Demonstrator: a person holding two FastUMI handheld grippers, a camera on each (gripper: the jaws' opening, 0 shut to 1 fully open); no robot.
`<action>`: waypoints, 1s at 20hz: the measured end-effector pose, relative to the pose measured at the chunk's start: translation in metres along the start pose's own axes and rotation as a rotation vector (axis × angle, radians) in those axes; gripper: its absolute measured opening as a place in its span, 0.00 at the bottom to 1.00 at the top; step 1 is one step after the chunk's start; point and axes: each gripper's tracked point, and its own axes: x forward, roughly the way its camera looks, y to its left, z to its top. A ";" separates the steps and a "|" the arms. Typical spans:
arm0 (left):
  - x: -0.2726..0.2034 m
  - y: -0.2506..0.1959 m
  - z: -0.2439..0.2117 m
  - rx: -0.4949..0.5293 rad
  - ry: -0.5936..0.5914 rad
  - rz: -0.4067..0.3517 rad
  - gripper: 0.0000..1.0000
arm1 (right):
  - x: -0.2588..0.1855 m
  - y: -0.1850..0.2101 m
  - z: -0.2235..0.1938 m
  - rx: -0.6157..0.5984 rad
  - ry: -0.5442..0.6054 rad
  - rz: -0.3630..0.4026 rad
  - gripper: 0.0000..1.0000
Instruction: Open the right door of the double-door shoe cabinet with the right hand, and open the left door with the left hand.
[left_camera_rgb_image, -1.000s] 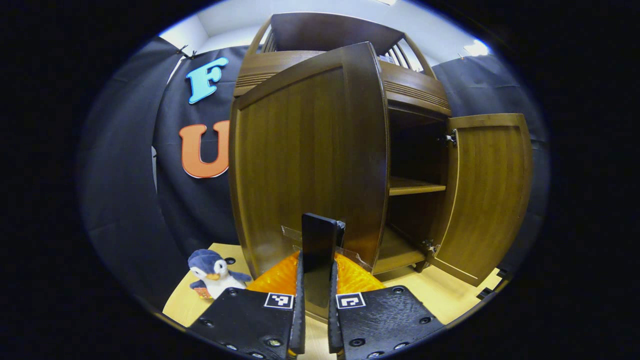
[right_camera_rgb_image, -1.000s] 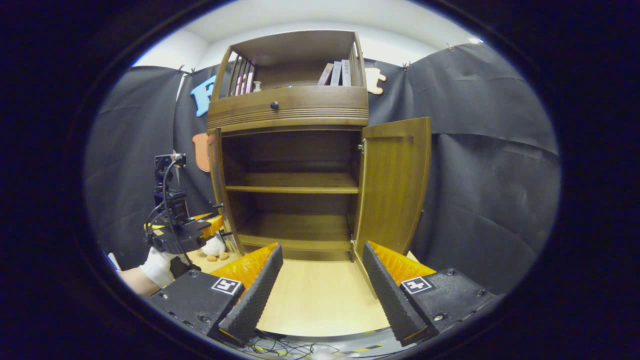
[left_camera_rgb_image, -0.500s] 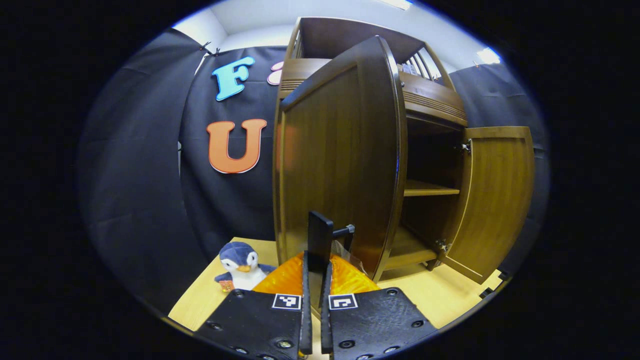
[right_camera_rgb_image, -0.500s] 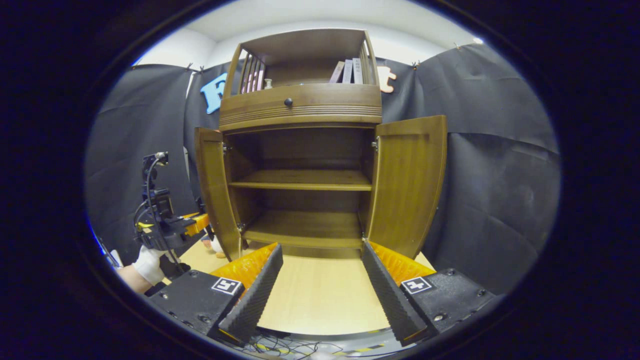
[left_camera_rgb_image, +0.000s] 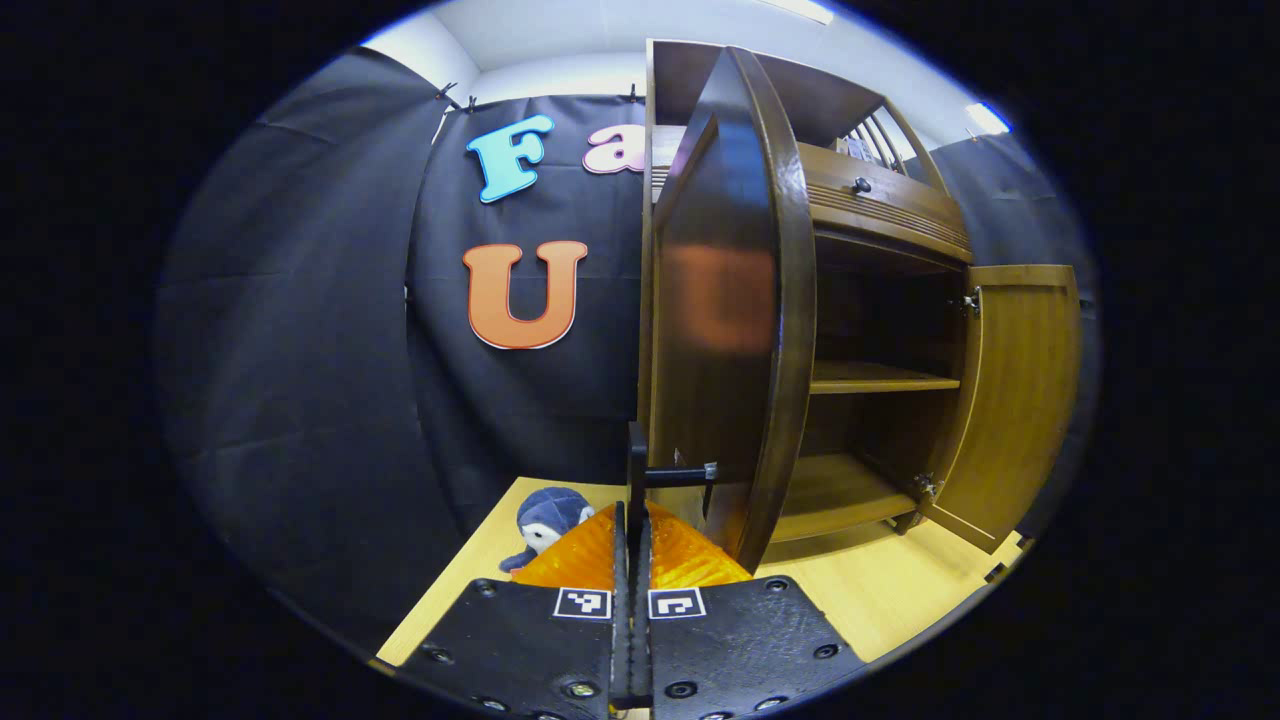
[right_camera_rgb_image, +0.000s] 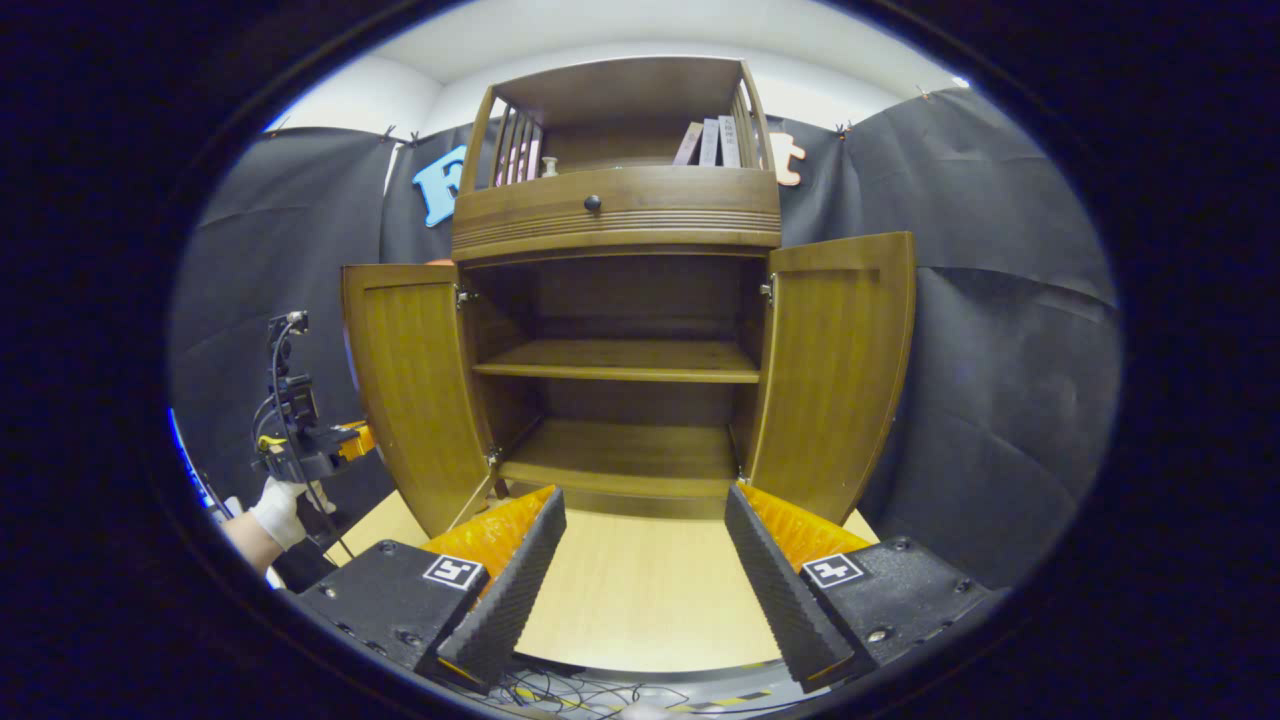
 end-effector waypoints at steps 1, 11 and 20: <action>0.000 0.001 0.000 0.019 0.002 -0.014 0.00 | 0.001 0.000 -0.001 -0.003 0.006 0.001 1.00; 0.008 0.036 0.003 0.023 -0.015 -0.170 0.00 | 0.003 0.012 0.000 -0.024 0.019 0.044 1.00; 0.004 0.054 0.004 0.074 -0.002 -0.262 0.04 | 0.004 0.010 0.002 -0.050 0.027 0.065 1.00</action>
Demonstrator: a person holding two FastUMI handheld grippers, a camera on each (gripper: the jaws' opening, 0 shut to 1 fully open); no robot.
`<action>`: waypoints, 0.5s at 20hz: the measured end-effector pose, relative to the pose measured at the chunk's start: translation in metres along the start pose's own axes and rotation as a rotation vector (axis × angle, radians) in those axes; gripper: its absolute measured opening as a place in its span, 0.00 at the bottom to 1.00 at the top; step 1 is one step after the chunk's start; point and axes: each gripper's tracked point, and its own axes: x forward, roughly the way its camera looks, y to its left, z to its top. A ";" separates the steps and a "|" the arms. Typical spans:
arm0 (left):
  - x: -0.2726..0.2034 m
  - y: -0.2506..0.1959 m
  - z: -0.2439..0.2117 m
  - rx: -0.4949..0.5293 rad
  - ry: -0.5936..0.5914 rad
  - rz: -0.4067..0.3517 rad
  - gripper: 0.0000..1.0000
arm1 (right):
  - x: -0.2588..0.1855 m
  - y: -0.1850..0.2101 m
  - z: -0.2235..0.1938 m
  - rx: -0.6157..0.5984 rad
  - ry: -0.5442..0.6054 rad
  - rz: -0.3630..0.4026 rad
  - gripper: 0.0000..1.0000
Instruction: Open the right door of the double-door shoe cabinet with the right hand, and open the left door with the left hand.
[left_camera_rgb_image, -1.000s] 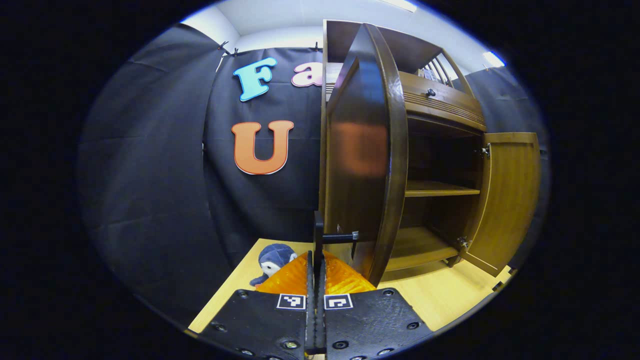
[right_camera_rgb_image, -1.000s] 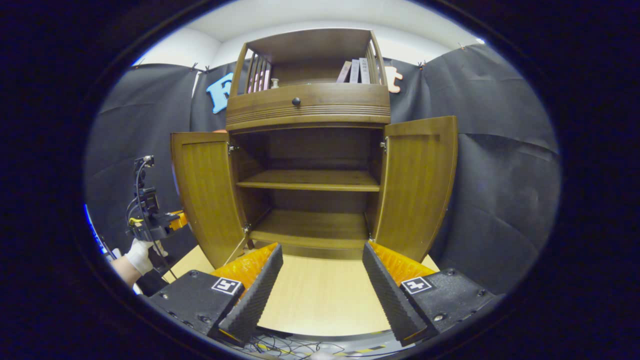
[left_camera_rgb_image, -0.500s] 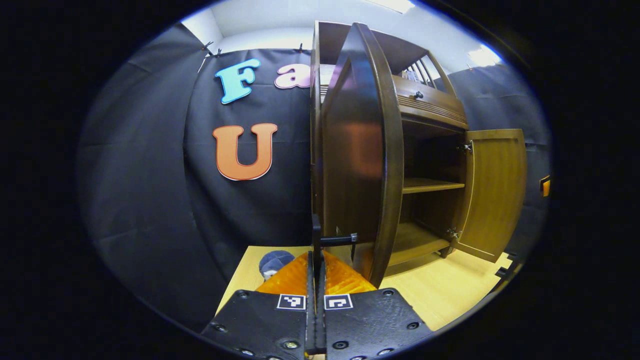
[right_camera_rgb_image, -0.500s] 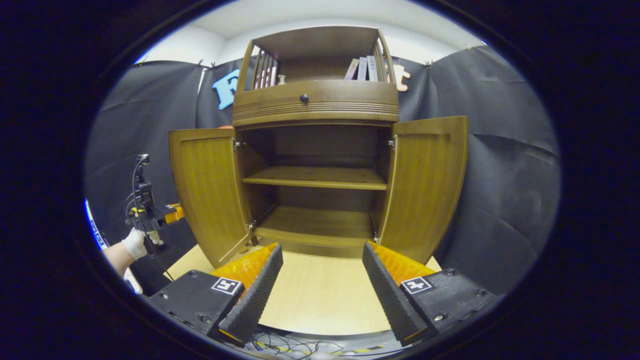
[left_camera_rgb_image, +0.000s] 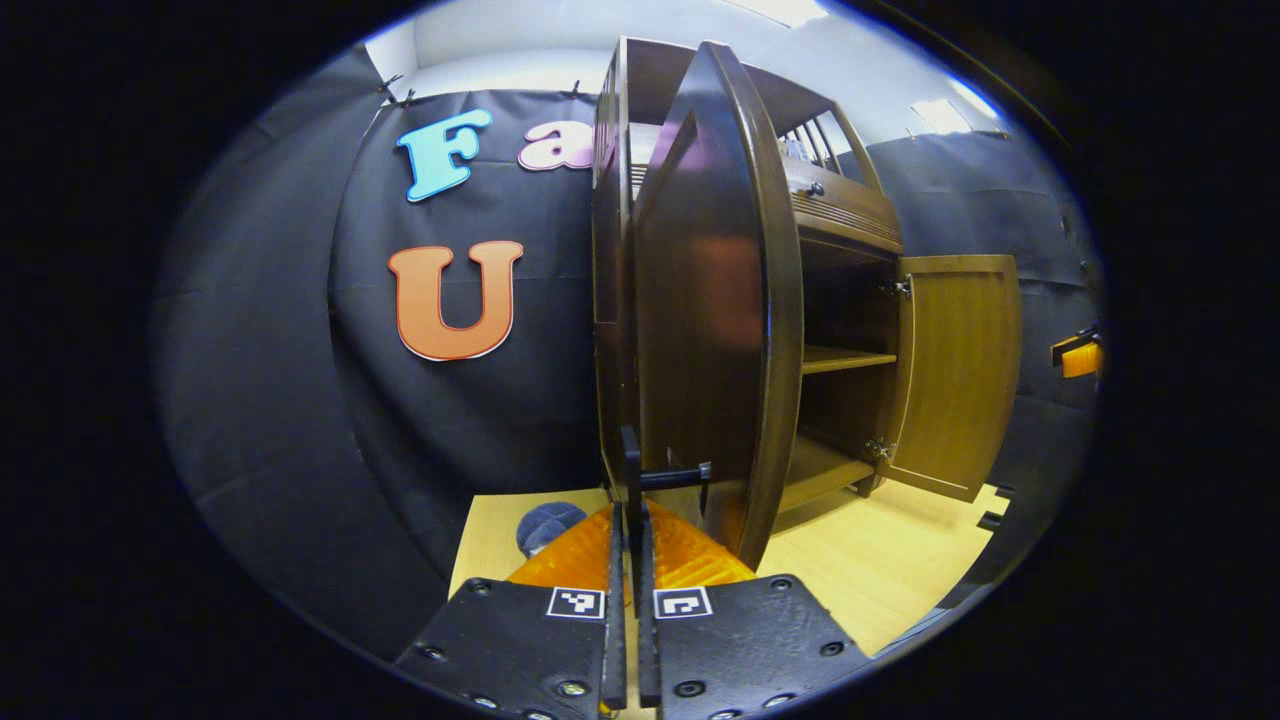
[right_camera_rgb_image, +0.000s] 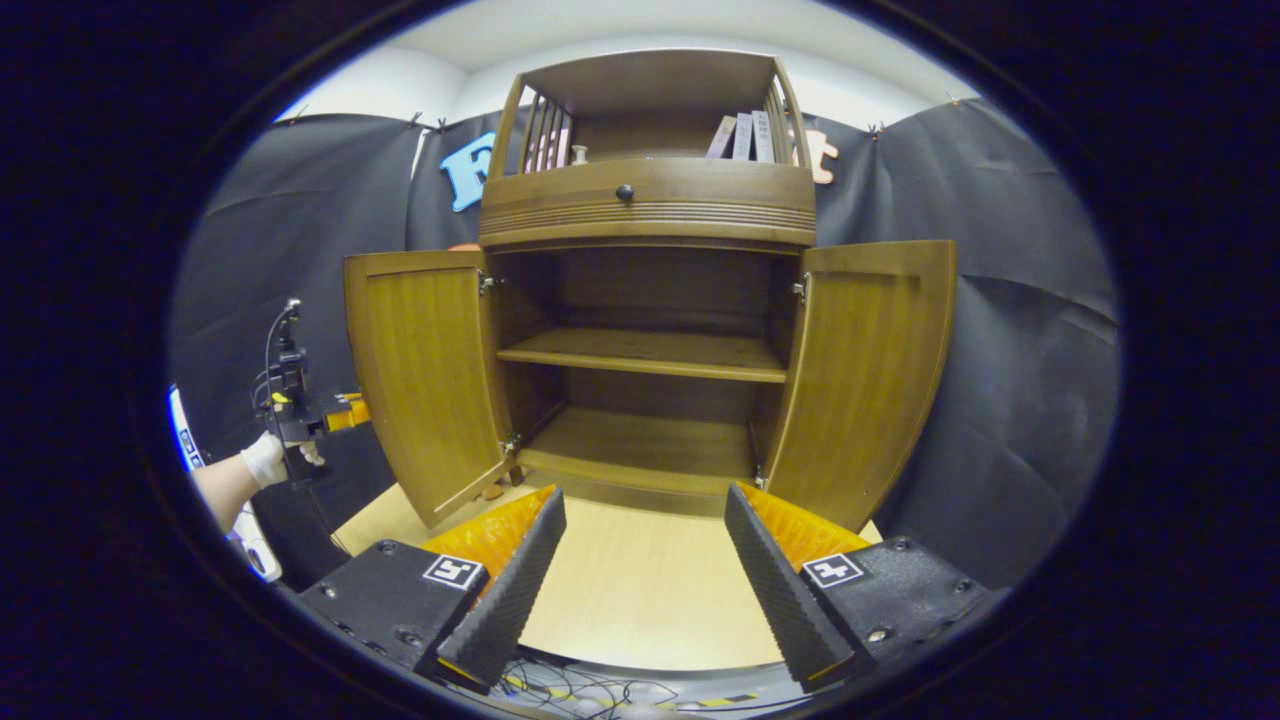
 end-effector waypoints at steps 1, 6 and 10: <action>-0.004 0.000 0.001 -0.005 -0.001 0.002 0.10 | 0.002 -0.001 0.000 -0.005 -0.001 -0.003 1.00; -0.035 0.008 0.001 -0.025 0.022 0.097 0.54 | 0.005 -0.009 0.009 -0.012 -0.028 -0.009 1.00; -0.064 0.010 0.019 -0.050 0.018 0.248 0.95 | 0.009 -0.015 0.020 -0.011 -0.062 -0.012 1.00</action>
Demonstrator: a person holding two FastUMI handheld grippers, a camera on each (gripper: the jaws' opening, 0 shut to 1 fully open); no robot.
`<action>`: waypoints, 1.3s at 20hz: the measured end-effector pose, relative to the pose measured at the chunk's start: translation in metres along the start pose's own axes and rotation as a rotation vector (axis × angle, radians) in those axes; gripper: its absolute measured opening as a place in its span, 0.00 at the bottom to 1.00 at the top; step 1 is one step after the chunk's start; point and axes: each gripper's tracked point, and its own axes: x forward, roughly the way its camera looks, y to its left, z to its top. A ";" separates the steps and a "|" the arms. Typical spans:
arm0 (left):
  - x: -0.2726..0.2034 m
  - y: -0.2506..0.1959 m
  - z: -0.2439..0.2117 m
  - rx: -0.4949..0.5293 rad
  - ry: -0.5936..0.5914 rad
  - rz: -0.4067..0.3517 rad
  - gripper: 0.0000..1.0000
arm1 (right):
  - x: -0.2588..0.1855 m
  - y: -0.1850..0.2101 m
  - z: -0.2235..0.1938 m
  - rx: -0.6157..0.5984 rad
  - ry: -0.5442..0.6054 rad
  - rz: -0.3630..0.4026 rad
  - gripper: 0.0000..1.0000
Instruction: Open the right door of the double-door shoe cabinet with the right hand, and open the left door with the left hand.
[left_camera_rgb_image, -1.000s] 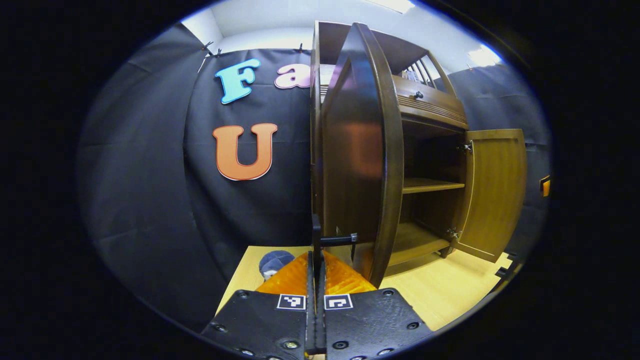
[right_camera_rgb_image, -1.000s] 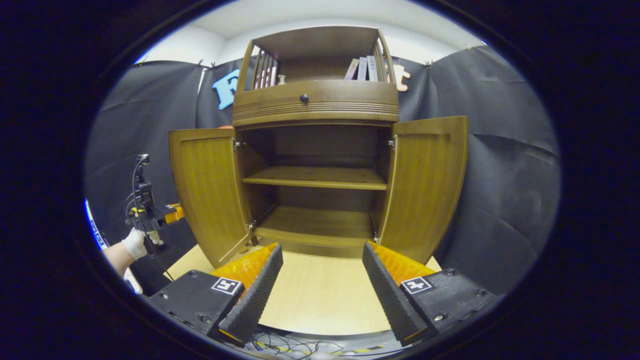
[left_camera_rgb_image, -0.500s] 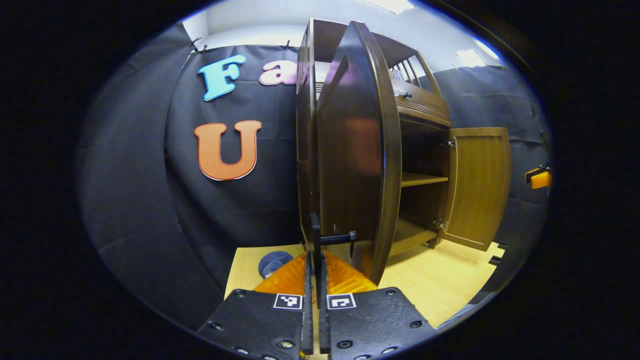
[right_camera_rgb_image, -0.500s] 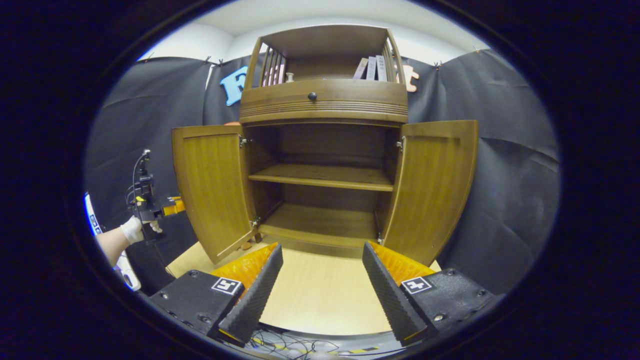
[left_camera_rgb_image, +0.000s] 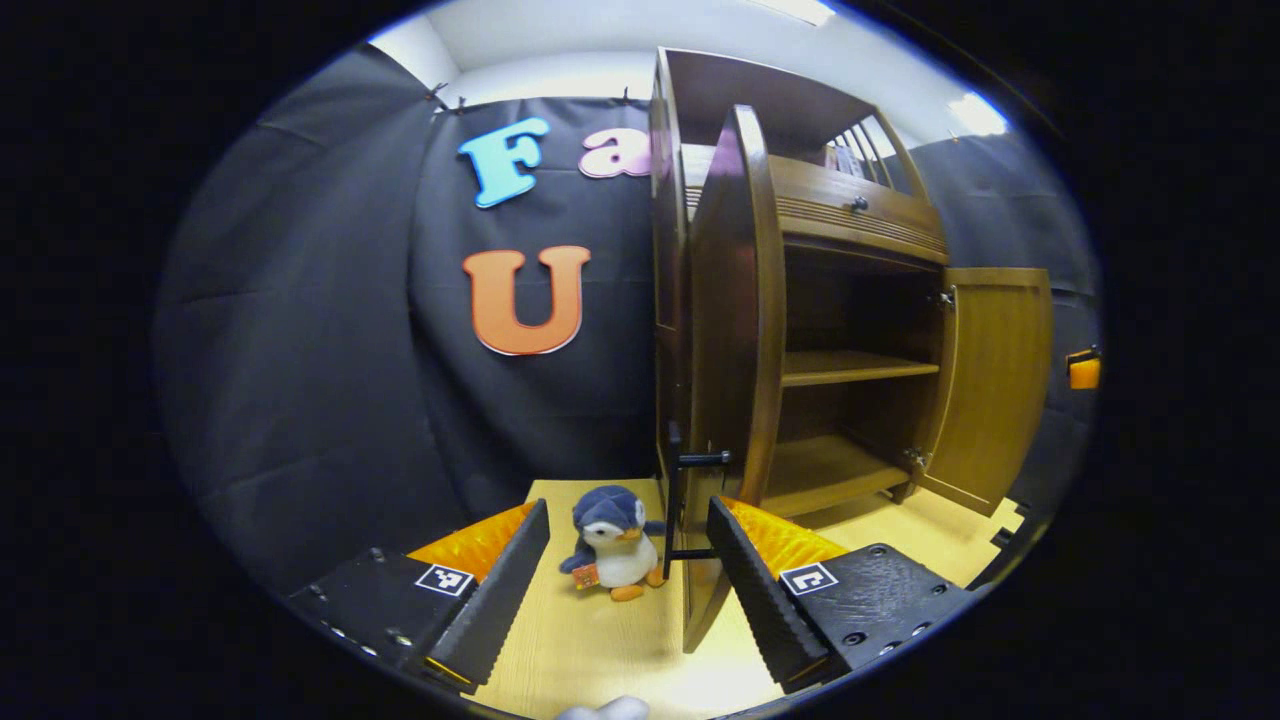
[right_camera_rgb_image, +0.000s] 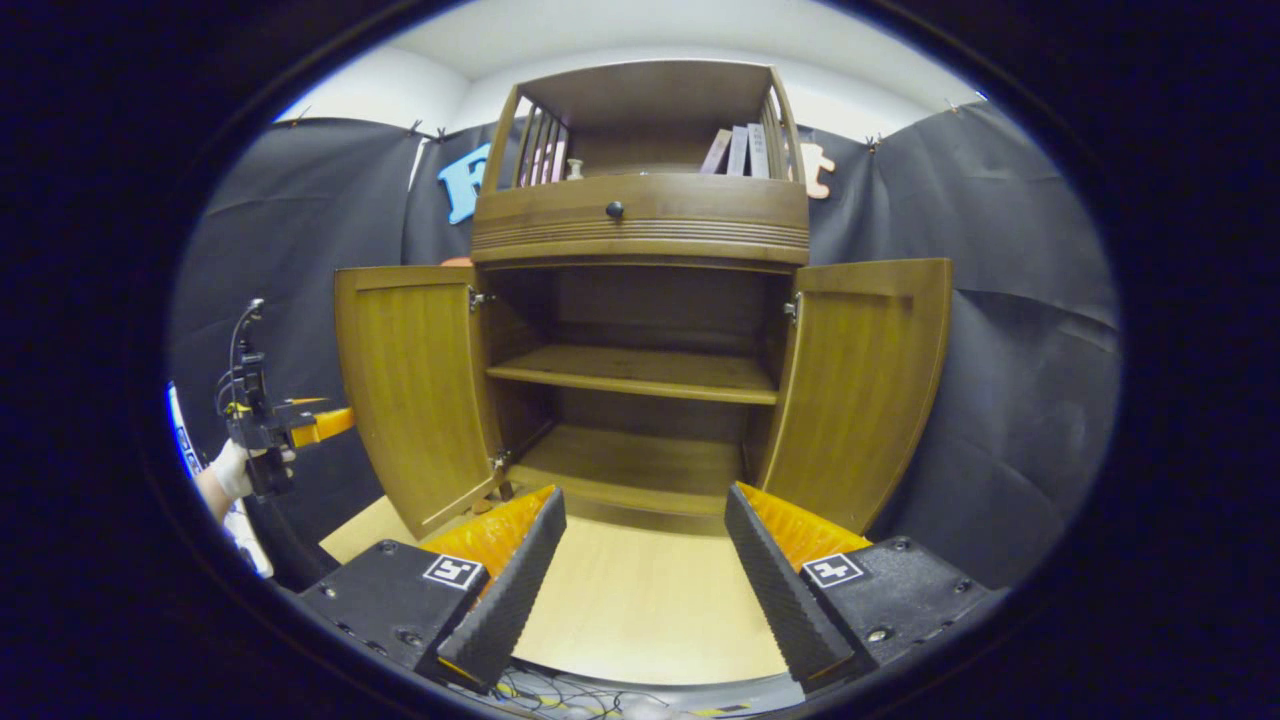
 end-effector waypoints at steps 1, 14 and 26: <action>-0.007 -0.001 0.006 0.012 -0.006 0.030 0.95 | 0.001 -0.002 0.002 0.000 -0.008 -0.001 1.00; -0.053 -0.122 0.085 0.024 -0.098 0.127 0.95 | -0.004 -0.035 0.020 0.062 -0.079 -0.077 1.00; -0.064 -0.206 0.081 0.055 -0.091 -0.005 0.96 | -0.010 -0.045 0.019 0.072 -0.094 -0.141 1.00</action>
